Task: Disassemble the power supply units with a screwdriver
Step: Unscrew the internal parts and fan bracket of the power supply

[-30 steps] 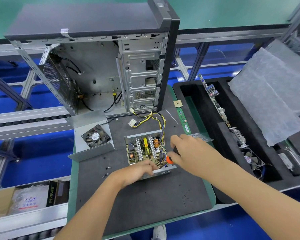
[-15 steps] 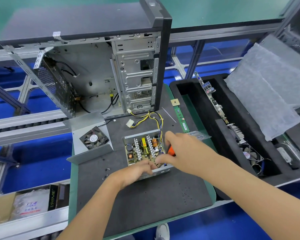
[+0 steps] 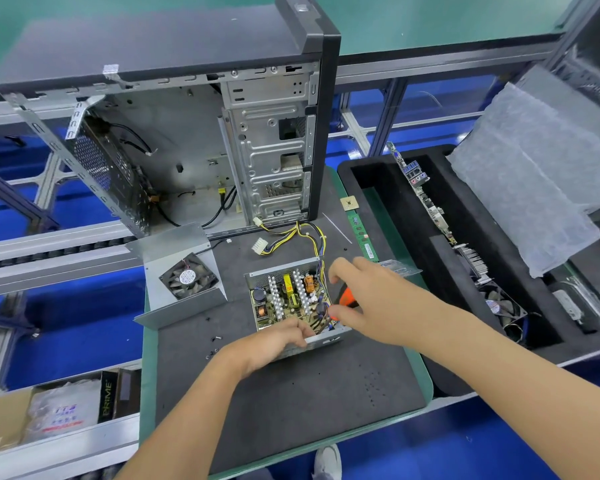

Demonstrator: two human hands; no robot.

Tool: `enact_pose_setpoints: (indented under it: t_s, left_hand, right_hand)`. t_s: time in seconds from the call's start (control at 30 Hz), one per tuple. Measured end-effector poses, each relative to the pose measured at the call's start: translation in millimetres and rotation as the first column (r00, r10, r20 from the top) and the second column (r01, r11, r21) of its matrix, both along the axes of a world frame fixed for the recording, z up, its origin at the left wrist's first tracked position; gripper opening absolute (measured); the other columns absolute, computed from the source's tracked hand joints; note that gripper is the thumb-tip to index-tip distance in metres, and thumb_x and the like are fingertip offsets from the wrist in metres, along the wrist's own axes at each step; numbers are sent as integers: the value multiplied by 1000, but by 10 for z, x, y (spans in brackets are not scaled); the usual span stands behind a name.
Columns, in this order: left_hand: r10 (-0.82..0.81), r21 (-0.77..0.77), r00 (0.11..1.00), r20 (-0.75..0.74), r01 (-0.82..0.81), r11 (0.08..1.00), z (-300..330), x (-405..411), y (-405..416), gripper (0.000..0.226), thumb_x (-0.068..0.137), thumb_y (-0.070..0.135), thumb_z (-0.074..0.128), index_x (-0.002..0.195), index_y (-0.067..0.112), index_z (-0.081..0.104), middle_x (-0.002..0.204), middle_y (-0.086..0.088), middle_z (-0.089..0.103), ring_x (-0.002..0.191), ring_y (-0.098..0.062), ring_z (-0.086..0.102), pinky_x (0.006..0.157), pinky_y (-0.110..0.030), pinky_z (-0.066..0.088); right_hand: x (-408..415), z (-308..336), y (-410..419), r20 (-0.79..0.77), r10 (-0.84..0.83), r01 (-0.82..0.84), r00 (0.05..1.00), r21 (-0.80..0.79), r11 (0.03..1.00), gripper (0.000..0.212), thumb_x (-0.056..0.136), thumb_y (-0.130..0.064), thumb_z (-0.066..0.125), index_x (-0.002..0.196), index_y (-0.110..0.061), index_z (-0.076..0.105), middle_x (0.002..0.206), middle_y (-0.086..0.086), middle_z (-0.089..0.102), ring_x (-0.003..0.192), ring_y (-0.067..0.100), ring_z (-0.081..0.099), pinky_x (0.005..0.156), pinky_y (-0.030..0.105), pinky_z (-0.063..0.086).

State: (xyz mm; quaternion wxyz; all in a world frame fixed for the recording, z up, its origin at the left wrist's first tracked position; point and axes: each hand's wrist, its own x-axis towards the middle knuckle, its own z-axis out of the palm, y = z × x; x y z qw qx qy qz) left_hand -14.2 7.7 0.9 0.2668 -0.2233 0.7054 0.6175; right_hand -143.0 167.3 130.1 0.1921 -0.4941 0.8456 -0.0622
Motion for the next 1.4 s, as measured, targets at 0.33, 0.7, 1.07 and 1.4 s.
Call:
enact_pose_setpoints:
  t_s: [0.33, 0.7, 1.07, 1.4]
  left_hand:
    - [-13, -2, 1000, 9, 13, 1000, -5, 11, -22, 46, 68, 36, 50, 110, 21, 60, 120, 1, 57, 123, -21, 50, 109, -35, 31]
    - [103, -3, 994, -41, -104, 995, 86, 106, -57, 34, 92, 56, 56, 107, 28, 66, 121, 19, 68, 122, -8, 57, 116, -39, 33]
    - [375, -30, 903, -209, -390, 920, 96, 78, -11, 27, 79, 10, 84, 90, 10, 59, 98, -1, 77, 93, -20, 75, 90, -38, 56]
    - [430, -177, 849, -308, -495, 851, 66, 79, 90, 21, 79, 8, 83, 92, 18, 70, 94, -1, 75, 80, -16, 73, 71, -19, 53]
  right_hand:
    - [-53, -133, 60, 46, -76, 78, 996, -42, 996, 26, 93, -44, 61, 98, -24, 45, 96, -2, 47, 83, 22, 52, 71, 32, 42]
    - [-175, -248, 422, 221, -307, 367, 926, -326, 871, 17, 82, -30, 72, 78, -30, 56, 77, -9, 57, 72, 5, 52, 61, 18, 36]
    - [-165, -296, 529, 427, -414, 575, 804, -384, 722, 15, 83, -27, 75, 80, -30, 61, 69, -15, 60, 58, 8, 52, 54, 13, 39]
    - [-135, -35, 624, 478, -351, 577, 805, -494, 651, 10, 83, -25, 75, 81, -23, 66, 71, -3, 65, 59, 15, 56, 54, 19, 45]
